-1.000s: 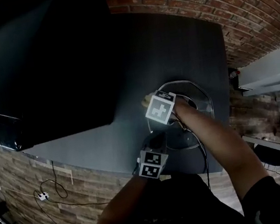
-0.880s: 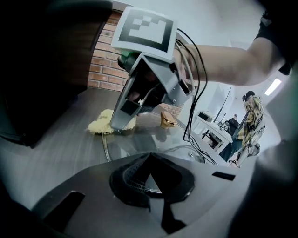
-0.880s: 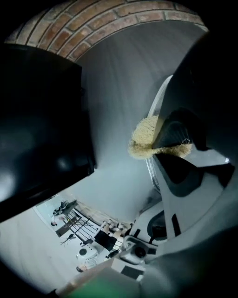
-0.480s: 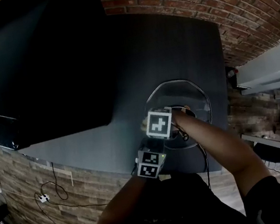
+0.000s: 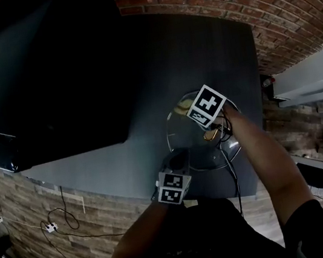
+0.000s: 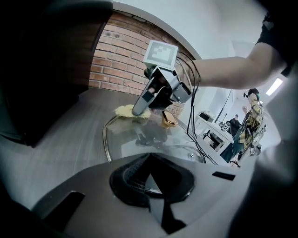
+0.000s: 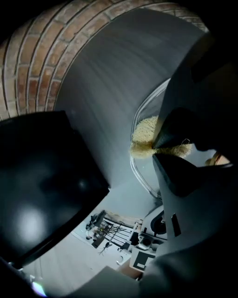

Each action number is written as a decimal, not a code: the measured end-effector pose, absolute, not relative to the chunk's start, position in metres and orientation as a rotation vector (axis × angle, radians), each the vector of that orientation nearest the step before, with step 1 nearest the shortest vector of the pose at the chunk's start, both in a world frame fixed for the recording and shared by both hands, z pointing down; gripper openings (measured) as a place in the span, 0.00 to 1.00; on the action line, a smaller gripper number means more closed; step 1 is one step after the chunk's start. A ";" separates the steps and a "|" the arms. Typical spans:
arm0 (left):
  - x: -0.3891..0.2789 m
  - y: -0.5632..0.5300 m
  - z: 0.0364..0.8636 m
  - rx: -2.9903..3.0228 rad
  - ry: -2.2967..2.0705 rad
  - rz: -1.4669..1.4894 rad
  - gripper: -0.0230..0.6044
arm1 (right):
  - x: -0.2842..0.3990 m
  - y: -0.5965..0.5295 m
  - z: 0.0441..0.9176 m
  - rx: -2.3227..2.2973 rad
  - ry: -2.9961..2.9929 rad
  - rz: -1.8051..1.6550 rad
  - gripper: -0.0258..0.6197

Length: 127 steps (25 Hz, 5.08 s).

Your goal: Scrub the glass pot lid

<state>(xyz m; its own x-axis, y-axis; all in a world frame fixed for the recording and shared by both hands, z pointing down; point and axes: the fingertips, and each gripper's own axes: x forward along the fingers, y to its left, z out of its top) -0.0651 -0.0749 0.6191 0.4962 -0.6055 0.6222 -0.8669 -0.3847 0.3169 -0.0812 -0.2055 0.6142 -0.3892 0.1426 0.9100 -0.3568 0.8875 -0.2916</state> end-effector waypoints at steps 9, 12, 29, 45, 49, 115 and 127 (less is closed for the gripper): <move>-0.067 -0.077 0.620 2.125 -1.204 0.591 0.09 | 0.012 -0.260 0.615 0.529 -1.920 0.758 0.11; -0.067 -0.076 0.621 2.110 -1.219 0.612 0.09 | 0.040 -0.262 0.618 0.623 -1.918 0.805 0.11; -0.067 -0.075 0.623 2.053 -1.286 0.645 0.09 | 0.112 -0.218 0.621 0.836 -1.913 0.755 0.11; -0.070 -0.075 0.623 2.033 -1.324 0.659 0.09 | 0.040 -0.111 0.609 0.621 -2.011 0.469 0.11; -0.072 -0.074 0.625 2.031 -1.335 0.669 0.09 | 0.024 -0.086 0.609 0.612 -2.037 0.509 0.11; -0.102 0.154 0.406 2.566 -1.350 0.276 0.09 | 0.049 0.154 0.398 1.567 -2.531 0.342 0.11; -0.102 0.178 0.403 2.579 -1.343 0.260 0.09 | 0.040 0.185 0.393 1.556 -2.536 0.334 0.11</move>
<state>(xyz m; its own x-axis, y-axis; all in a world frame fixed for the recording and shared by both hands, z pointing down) -0.1017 0.1779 0.4026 0.5662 -0.7832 0.2568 -0.8225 -0.5573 0.1136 0.0398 0.1846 0.3934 -0.4518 -0.8593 0.2400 -0.8921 0.4379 -0.1114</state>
